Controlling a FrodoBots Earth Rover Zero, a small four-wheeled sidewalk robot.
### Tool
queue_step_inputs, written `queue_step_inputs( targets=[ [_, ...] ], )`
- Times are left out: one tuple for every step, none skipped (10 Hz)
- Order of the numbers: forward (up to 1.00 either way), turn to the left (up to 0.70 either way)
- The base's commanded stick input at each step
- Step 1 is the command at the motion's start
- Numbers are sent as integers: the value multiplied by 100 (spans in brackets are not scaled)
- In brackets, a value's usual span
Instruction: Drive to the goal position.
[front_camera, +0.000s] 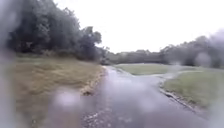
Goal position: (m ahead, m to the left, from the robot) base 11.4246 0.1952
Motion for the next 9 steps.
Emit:
queue_step_inputs(
  targets=[
    [85, 0],
    [85, 0],
    [85, 0],
    [85, 0],
    [85, 0],
    [85, -15],
    [85, -31],
    [85, -33],
    [85, -19]
  ],
)
